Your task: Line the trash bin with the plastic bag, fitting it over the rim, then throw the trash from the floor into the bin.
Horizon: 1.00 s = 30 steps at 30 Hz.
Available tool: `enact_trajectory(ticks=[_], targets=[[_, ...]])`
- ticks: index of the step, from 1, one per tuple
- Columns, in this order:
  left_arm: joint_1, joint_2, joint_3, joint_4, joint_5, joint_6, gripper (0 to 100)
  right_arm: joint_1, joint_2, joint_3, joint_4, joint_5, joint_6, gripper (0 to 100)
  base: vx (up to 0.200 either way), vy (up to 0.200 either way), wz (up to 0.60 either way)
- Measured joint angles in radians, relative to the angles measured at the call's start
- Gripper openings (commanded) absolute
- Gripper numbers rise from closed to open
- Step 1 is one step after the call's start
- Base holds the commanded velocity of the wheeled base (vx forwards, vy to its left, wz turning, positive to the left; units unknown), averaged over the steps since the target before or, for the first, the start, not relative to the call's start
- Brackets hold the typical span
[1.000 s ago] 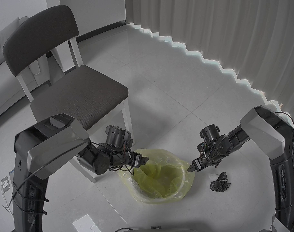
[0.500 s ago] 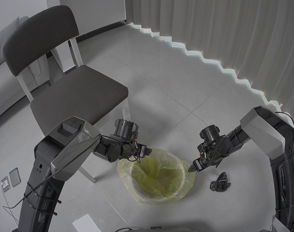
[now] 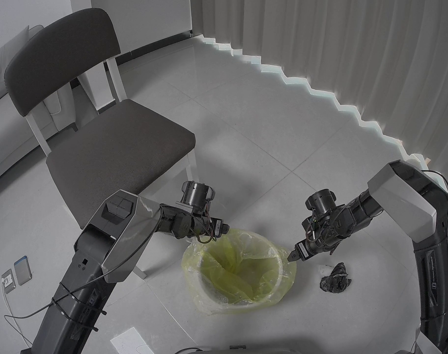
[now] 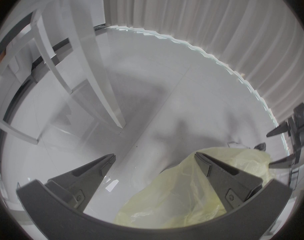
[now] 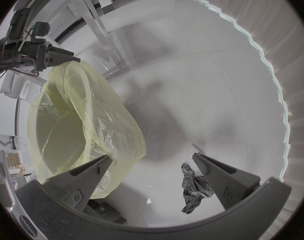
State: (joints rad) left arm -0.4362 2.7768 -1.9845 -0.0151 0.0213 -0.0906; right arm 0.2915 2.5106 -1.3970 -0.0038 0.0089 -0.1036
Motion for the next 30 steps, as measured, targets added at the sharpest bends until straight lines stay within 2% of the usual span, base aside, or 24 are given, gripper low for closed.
enact_trajectory(ticks=[11,19,25,30], targets=[[0.027,-0.137,0.043,-0.006,-0.019,-0.128,100,-0.027,-0.011,0.038,-0.016,0.007,0.008,100,0.000,0.000,0.00],[0.042,-0.254,0.199,-0.036,-0.034,-0.147,100,-0.081,-0.056,0.100,-0.047,0.018,0.010,100,0.000,0.000,0.00],[0.054,-0.341,0.405,-0.221,-0.072,-0.145,100,-0.134,-0.083,0.148,-0.091,0.036,0.005,100,0.000,0.000,0.00],[0.068,-0.404,0.571,-0.380,-0.103,-0.140,100,-0.157,-0.114,0.199,-0.129,0.102,0.006,100,0.000,0.000,0.00]])
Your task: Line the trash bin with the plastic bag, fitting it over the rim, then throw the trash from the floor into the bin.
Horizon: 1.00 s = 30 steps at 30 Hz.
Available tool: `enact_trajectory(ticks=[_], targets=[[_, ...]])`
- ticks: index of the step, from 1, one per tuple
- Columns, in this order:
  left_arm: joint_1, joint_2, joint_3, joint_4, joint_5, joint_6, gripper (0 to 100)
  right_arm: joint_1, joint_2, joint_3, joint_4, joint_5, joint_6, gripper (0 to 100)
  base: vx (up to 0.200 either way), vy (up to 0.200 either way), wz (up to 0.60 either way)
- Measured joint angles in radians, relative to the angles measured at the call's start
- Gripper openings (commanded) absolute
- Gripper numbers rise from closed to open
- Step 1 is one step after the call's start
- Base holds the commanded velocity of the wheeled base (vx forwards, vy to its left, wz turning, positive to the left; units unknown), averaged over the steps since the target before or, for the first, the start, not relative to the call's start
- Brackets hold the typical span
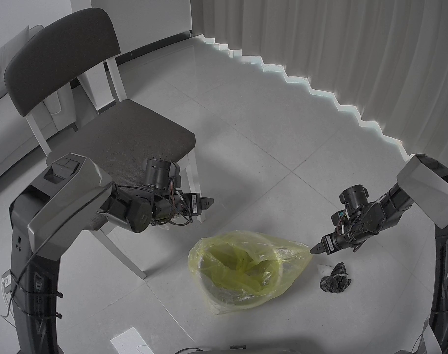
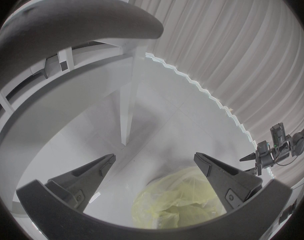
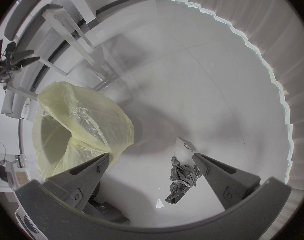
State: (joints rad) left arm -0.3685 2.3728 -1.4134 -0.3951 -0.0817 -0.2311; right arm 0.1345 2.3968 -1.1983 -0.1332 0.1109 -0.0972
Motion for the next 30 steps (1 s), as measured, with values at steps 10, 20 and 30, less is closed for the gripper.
enact_trajectory(ticks=[10,20,30], targets=[[0.006,-0.067,0.159,-0.122,-0.008,0.000,100,0.063,-0.023,0.029,-0.014,0.010,-0.004,100,0.000,0.000,0.00],[-0.001,-0.077,0.205,-0.144,-0.001,0.001,100,0.165,0.086,-0.196,0.154,-0.059,-0.009,100,0.000,0.000,0.00],[0.006,-0.079,0.242,-0.181,0.007,0.001,100,0.208,0.208,-0.474,0.403,-0.087,-0.019,100,0.000,0.000,0.00]])
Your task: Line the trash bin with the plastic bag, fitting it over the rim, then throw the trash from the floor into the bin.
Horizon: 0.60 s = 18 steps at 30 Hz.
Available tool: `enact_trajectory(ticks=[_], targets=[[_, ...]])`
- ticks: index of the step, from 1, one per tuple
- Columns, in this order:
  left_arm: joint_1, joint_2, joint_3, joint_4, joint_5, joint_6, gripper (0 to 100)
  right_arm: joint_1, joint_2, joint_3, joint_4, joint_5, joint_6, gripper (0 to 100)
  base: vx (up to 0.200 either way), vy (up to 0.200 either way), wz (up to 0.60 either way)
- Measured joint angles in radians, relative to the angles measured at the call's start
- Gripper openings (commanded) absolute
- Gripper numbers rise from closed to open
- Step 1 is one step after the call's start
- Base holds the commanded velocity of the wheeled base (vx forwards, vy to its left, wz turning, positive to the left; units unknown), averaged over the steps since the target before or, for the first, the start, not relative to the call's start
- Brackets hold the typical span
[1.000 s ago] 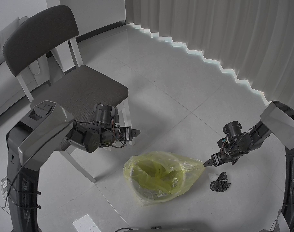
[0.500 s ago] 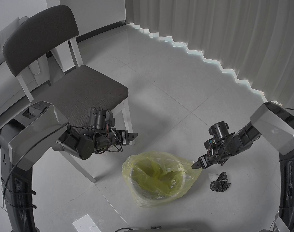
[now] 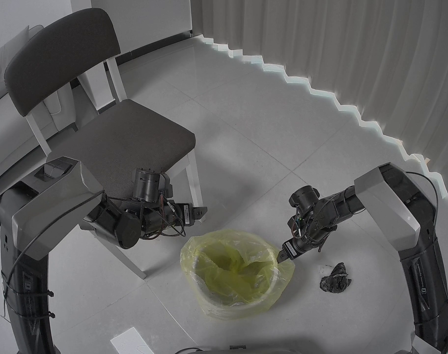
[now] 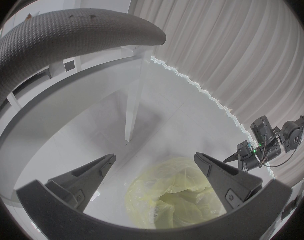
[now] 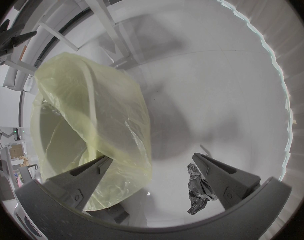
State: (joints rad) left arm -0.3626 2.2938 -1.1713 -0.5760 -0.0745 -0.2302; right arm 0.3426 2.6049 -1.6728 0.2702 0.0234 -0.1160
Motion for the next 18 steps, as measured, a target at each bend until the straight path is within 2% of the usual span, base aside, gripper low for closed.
enact_trajectory(ticks=[4,10,18], targets=[[0.002,0.001,0.007,-0.004,0.000,-0.002,100,0.004,0.019,-0.015,0.004,-0.005,0.003,100,0.000,0.000,0.00],[0.002,0.004,0.019,-0.010,-0.003,-0.003,100,-0.013,-0.031,0.057,0.000,-0.005,0.005,100,0.000,0.000,0.00],[-0.006,0.006,0.090,-0.131,-0.003,0.003,100,-0.077,-0.160,0.173,-0.022,0.010,0.006,100,0.000,0.000,0.00]])
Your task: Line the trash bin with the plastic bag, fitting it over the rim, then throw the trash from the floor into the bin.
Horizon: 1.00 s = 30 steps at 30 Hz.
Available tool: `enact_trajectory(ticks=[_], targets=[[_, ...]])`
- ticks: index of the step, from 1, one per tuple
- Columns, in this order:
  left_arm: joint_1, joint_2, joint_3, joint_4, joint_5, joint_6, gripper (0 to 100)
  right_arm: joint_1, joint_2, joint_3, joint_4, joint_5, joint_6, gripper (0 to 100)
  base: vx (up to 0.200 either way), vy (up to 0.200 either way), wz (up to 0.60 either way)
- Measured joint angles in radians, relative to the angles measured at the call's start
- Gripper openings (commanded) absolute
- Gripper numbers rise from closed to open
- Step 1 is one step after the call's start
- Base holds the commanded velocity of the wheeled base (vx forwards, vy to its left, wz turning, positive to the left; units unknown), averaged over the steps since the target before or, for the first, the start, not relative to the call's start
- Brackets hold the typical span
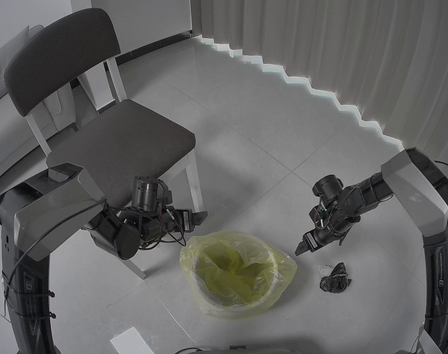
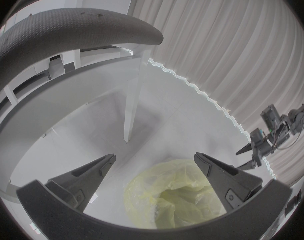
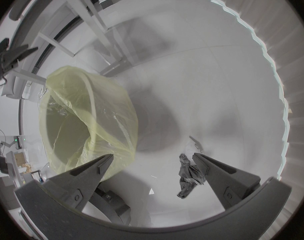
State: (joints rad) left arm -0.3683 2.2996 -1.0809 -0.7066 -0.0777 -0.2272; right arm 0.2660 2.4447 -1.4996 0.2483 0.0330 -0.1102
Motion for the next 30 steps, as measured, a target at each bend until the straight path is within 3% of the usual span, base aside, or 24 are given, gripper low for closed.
enact_trajectory(ticks=[12,23,30], targets=[[0.013,-0.051,0.105,-0.040,0.002,0.016,100,-0.112,-0.089,0.169,-0.171,0.017,0.000,100,-0.200,0.000,0.00],[0.015,-0.058,0.134,-0.144,-0.008,0.011,100,-0.169,-0.094,0.156,-0.172,0.041,-0.006,100,0.000,0.000,0.00],[0.010,-0.058,0.141,-0.143,-0.001,0.007,100,-0.204,-0.017,-0.005,-0.213,0.028,0.004,100,0.000,0.000,0.00]])
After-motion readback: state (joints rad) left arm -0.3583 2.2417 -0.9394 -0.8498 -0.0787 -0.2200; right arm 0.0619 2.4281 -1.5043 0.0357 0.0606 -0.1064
